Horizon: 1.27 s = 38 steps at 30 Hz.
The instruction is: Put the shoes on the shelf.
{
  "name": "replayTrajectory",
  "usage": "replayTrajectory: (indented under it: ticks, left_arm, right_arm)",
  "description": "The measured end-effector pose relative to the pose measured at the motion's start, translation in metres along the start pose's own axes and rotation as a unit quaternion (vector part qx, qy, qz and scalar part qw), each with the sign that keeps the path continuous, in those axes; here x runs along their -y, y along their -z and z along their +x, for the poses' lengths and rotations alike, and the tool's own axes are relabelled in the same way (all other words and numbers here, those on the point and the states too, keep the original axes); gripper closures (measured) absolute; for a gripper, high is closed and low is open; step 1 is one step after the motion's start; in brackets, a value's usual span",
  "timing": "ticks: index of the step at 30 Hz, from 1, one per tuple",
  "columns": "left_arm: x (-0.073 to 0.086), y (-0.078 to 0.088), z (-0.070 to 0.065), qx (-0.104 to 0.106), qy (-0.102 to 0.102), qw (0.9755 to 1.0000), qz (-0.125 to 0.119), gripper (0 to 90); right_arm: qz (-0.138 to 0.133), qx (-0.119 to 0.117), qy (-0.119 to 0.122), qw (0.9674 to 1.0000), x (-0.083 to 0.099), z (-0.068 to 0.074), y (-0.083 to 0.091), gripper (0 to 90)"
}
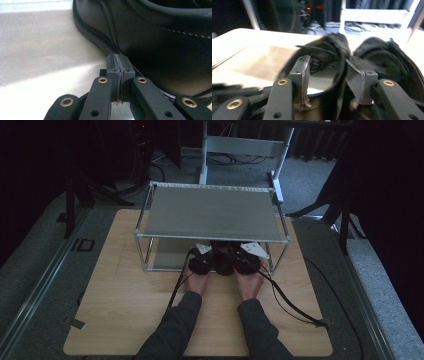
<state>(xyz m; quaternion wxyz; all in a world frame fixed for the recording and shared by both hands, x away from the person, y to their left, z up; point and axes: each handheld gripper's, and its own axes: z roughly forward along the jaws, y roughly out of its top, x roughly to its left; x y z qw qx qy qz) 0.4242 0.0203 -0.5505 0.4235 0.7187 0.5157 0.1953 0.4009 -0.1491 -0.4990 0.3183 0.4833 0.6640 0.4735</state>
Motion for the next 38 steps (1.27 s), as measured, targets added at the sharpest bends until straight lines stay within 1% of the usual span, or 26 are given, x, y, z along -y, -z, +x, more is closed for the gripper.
replayTrajectory:
  ticks: [1,2,3,4,6,7,8,11,12,13,14,15,16,17,19,21,22,23,24,26,28,30,31,34,36,38]
  left_arm:
    - [0.0,0.0,0.0,0.0,0.0,1.0,0.0,89.6]
    - [0.0,0.0,0.0,0.001,0.001,1.0,0.0,89.5]
    - [0.0,0.0,0.0,0.001,0.001,1.0,0.0,89.4]
    - [0.0,0.0,0.001,0.004,0.003,1.0,0.0,89.4]
    - [0.0,-0.001,0.001,0.007,0.008,0.9999,-0.001,89.4]
    - [0.0,-0.001,0.001,0.007,0.008,0.9999,-0.001,89.4]
    - [0.0,-0.001,0.001,0.006,0.01,0.9999,-0.003,89.6]
    - [0.0,-0.001,0.001,0.011,0.011,0.9999,-0.002,89.7]
    - [0.0,-0.001,0.001,0.011,0.011,0.9999,-0.002,89.8]
    - [0.0,-0.001,0.001,0.011,0.011,0.9999,-0.002,89.8]
    - [0.0,-0.002,-0.001,0.015,0.01,0.9998,-0.001,89.8]
    - [0.0,-0.002,-0.002,0.017,0.006,0.9998,0.001,89.7]
    - [-0.001,-0.002,-0.002,0.019,0.004,0.9998,0.002,89.7]
    - [-0.001,-0.002,-0.002,0.019,0.005,0.9998,0.003,89.5]
    - [-0.001,-0.002,0.0,0.017,0.014,0.9997,0.007,86.0]
    - [-0.002,-0.002,0.002,0.019,0.011,0.9997,0.011,81.3]
    - [-0.001,0.001,0.002,0.017,0.008,0.9996,0.02,80.5]
    - [0.0,0.004,0.004,0.02,0.001,0.9995,0.023,80.0]
    - [0.0,0.004,0.004,0.02,0.001,0.9995,0.023,79.1]
    - [0.002,0.014,0.007,0.025,-0.003,0.9994,0.022,77.4]
    - [0.003,0.023,0.009,0.027,-0.008,0.9994,0.019,76.2]
    - [0.005,0.035,0.012,0.028,-0.019,0.9993,0.016,74.7]
    - [0.007,0.041,0.013,0.03,-0.02,0.9992,0.016,74.3]
    - [0.013,0.059,0.019,0.03,-0.033,0.9989,0.013,72.6]
    - [0.02,0.072,0.025,0.028,-0.04,0.9987,0.016,71.7]
    - [0.027,0.082,0.03,0.026,-0.043,0.9985,0.02,70.9]
  right_arm:
    - [0.0,0.0,0.0,1.0,0.0,0.0,0.0,52.6]
    - [-0.003,0.001,0.028,0.9996,-0.001,0.002,0.011,51.8]
    - [-0.003,0.002,0.035,0.9994,-0.001,0.002,0.015,51.2]
    - [-0.009,-0.005,0.04,0.9992,0.0,0.001,0.021,50.7]
    - [-0.011,-0.007,0.041,0.9991,0.003,-0.004,0.034,50.0]
    - [-0.011,-0.007,0.041,0.9991,0.003,-0.004,0.034,50.0]
    - [-0.017,-0.002,0.028,0.9995,0.008,-0.015,0.049,50.4]
    - [-0.008,0.006,0.02,0.9997,0.016,-0.03,0.064,50.2]
    - [-0.008,0.006,0.02,0.9997,0.016,-0.03,0.064,50.2]
    - [-0.002,0.01,0.019,0.9998,0.018,-0.035,0.066,50.2]
    - [0.004,0.013,-0.009,0.9999,0.02,-0.044,0.067,50.1]
    - [0.005,0.01,-0.022,0.9997,0.021,-0.047,0.067,50.1]
    - [0.011,0.012,-0.025,0.9995,0.021,-0.049,0.066,50.1]
    - [0.017,0.02,-0.017,0.9995,0.022,-0.05,0.066,50.1]
    - [0.022,0.016,-0.008,0.9996,0.022,-0.049,0.067,49.7]
    - [0.023,0.016,-0.002,0.9996,0.023,-0.049,0.068,49.4]
    - [0.033,0.018,0.007,0.9993,0.024,-0.048,0.071,49.4]
    - [0.036,0.018,0.01,0.9992,0.024,-0.048,0.072,49.4]
    - [0.036,0.018,0.01,0.9992,0.024,-0.048,0.072,49.4]
    - [0.045,0.014,0.003,0.9989,0.027,-0.053,0.076,49.4]
    - [0.054,0.017,0.002,0.9984,0.028,-0.058,0.08,49.3]
    - [0.064,0.022,0.01,0.9976,0.028,-0.064,0.086,49.3]
    - [0.069,0.024,0.015,0.9972,0.029,-0.067,0.089,49.1]
    - [0.082,0.024,0.013,0.9963,0.033,-0.078,0.099,48.4]
    - [0.093,0.029,0.021,0.9951,0.038,-0.084,0.105,47.9]
    - [0.106,0.034,0.022,0.9936,0.044,-0.092,0.109,47.9]
